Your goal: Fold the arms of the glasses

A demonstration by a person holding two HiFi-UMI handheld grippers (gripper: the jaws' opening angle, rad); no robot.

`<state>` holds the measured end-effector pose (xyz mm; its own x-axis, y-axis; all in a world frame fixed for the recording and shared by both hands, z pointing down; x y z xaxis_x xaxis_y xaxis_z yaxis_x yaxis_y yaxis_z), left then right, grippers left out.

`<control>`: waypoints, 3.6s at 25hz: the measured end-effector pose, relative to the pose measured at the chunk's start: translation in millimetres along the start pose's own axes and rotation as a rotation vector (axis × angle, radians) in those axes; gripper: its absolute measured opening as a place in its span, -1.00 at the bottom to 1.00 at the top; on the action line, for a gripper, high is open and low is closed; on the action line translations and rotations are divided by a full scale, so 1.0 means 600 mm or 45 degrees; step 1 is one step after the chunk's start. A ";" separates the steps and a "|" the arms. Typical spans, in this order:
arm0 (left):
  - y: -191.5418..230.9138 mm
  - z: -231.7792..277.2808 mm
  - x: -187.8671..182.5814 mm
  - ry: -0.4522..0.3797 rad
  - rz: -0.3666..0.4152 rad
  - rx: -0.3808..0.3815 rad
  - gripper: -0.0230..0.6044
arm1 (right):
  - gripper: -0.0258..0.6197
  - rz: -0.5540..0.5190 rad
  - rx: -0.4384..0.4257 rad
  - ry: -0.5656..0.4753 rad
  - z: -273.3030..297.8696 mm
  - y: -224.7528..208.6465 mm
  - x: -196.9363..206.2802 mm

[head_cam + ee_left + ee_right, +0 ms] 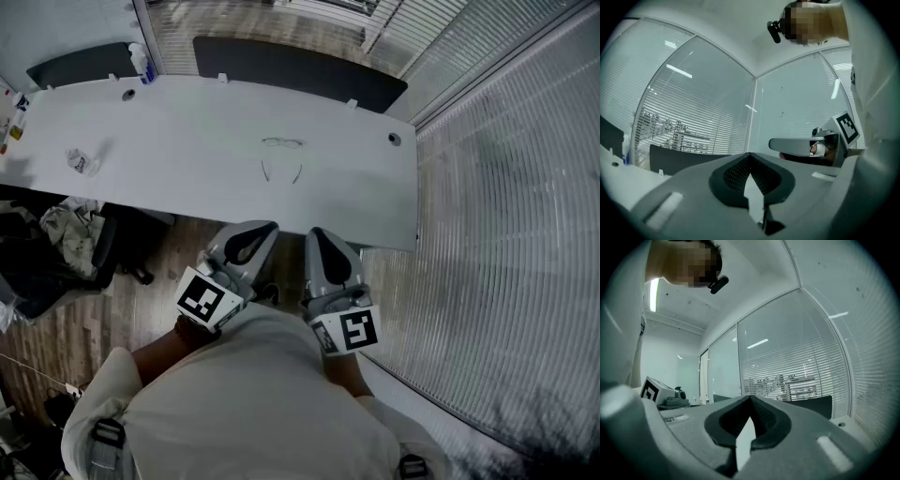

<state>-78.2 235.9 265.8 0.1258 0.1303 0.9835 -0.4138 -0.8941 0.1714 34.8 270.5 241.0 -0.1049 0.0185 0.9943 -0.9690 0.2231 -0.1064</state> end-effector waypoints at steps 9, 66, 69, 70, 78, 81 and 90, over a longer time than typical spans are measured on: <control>-0.003 0.016 0.009 -0.003 -0.015 0.022 -0.92 | -0.92 0.051 0.015 0.004 0.001 -0.022 0.010; 0.349 0.144 0.019 0.046 -0.059 0.006 -0.92 | -0.92 -0.024 -0.014 0.041 0.365 -0.081 0.043; 0.363 0.156 0.014 0.035 -0.082 0.029 -0.92 | -0.92 -0.026 0.003 0.069 0.383 -0.086 0.049; 0.368 0.160 0.012 0.028 -0.073 0.039 -0.92 | -0.92 -0.025 0.010 0.074 0.388 -0.089 0.050; 0.389 0.203 0.026 0.127 -0.043 0.051 -0.92 | -0.92 -0.024 0.039 0.130 0.421 -0.131 0.070; 0.402 0.220 0.050 0.189 -0.020 0.056 -0.92 | -0.92 -0.026 0.046 0.175 0.428 -0.150 0.092; 0.440 0.267 0.144 0.466 0.130 0.104 -0.80 | -0.92 -0.059 0.035 0.325 0.446 -0.199 0.185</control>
<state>-32.1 -57.4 386.6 -0.2484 0.1695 0.9537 -0.3327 -0.9396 0.0804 79.2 -14.7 362.5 -0.0035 0.2553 0.9669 -0.9776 0.2028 -0.0571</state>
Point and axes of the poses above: the fingertips, and each gripper's own axes: z forward along the fingers, y to its left, x out of its underside, the point moved 5 cm from there along -z, backward along the fingers, and after that the axes turned 8 degrees about x, right-handed, at the moved point
